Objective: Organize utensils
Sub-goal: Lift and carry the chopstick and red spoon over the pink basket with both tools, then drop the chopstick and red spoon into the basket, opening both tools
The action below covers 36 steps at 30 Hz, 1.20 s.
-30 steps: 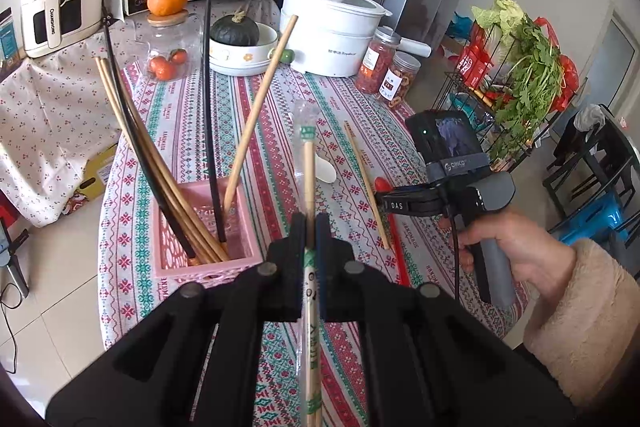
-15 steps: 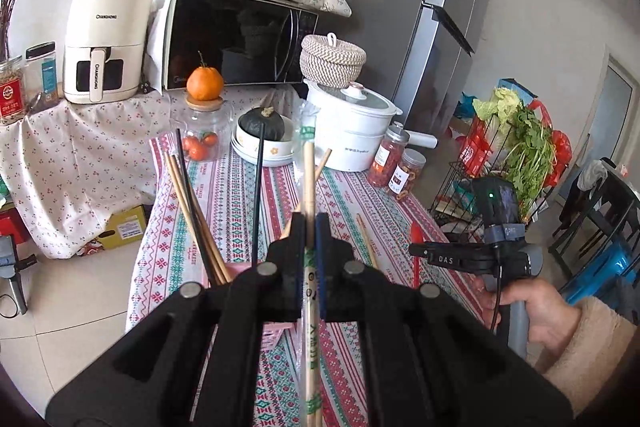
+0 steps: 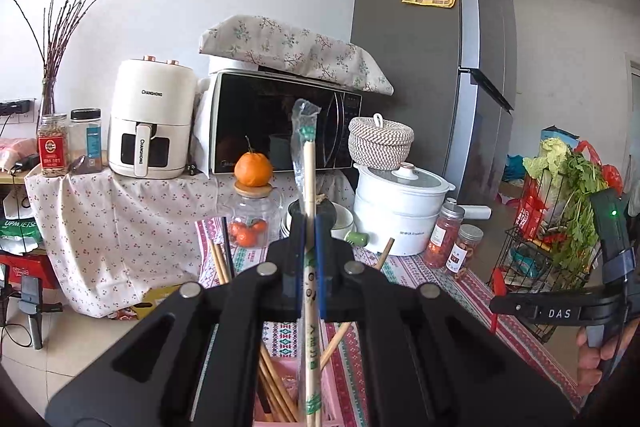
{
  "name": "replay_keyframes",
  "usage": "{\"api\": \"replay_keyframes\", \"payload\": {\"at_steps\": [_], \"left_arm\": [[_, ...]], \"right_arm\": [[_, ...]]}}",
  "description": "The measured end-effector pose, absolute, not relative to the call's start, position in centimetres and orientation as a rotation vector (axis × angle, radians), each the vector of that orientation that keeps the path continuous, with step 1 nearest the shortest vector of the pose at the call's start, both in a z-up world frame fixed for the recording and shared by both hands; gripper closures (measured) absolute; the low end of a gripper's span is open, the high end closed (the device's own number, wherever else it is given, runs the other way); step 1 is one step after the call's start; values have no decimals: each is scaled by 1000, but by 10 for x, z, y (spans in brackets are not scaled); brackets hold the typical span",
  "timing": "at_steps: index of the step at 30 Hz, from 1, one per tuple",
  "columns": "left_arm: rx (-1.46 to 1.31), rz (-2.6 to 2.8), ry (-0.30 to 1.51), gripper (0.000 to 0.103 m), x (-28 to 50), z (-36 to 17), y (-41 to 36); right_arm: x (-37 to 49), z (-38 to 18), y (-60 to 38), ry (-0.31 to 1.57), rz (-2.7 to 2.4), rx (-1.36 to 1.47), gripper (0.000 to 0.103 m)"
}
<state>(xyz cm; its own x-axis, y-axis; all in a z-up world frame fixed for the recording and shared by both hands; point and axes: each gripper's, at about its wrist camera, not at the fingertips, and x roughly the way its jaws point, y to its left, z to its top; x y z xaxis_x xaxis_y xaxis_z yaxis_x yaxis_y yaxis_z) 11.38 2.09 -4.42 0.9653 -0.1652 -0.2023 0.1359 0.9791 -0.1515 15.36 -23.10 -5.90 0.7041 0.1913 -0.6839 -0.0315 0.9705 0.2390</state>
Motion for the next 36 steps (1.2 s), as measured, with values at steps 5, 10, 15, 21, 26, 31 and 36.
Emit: {"api": "replay_keyframes", "payload": {"at_steps": [5, 10, 15, 21, 26, 31, 36], "left_arm": [[-99, -97, 204, 97, 126, -54, 12], [-96, -48, 225, 97, 133, -67, 9], [-118, -64, 308, 97, 137, -81, 11], [-139, -77, 386, 71, 128, -80, 23], [-184, -79, 478, 51, 118, -71, 43], [-221, -120, 676, 41, 118, -70, 63], [-231, -127, 797, 24, 111, -73, 79]], "right_arm": [[153, -57, -223, 764, 135, 216, 80], [152, -56, -221, 749, 136, 221, 80], [151, -56, -220, 735, 137, 226, 80], [148, -51, -219, 703, 144, 235, 80], [143, -43, -214, 667, 150, 250, 80], [137, -32, -200, 610, 169, 264, 80], [128, -21, -178, 540, 204, 275, 80]]}}
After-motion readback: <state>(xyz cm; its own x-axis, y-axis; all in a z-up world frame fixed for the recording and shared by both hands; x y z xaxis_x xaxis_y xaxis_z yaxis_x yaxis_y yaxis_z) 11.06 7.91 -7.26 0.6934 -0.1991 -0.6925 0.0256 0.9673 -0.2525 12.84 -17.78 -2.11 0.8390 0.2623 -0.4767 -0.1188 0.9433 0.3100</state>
